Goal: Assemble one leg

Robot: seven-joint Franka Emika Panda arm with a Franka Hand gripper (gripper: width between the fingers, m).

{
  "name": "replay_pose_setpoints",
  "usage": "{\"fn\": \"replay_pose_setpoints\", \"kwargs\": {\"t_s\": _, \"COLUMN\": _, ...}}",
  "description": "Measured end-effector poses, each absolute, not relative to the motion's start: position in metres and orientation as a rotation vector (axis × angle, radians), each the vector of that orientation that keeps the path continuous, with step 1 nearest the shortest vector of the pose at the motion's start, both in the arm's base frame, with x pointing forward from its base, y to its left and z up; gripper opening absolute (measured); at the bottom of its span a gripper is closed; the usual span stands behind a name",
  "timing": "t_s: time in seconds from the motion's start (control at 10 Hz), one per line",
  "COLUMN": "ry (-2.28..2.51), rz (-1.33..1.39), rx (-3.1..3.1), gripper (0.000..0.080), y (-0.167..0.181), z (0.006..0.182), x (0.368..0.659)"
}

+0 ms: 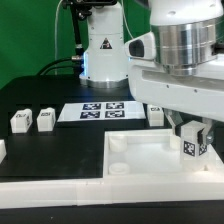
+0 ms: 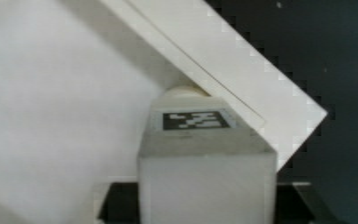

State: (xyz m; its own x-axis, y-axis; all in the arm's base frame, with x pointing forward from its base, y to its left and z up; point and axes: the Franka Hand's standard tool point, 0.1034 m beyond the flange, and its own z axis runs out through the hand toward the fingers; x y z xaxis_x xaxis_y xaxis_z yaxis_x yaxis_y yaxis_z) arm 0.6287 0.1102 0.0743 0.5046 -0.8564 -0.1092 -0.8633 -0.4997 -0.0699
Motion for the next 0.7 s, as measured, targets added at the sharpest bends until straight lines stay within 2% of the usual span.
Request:
{"fn": "replay_pose_setpoints", "kwargs": {"t_s": 0.3, "ry": 1.994, "rz": 0.141, "rx": -2.233, "gripper": 0.0296, "y": 0.112, "z": 0.0743, "x": 0.6264}}
{"fn": "replay_pose_setpoints", "kwargs": {"t_s": 0.5, "ry": 2.167, "rz": 0.157, "rx": -2.08, "gripper": 0.0297, "y": 0.1133, "z": 0.074, "x": 0.6257}}
{"fn": "replay_pose_setpoints", "kwargs": {"t_s": 0.7, "ry": 2.133, "rz": 0.154, "rx": -2.114, "gripper": 0.0296, "y": 0.1131, "z": 0.0734, "x": 0.6255}}
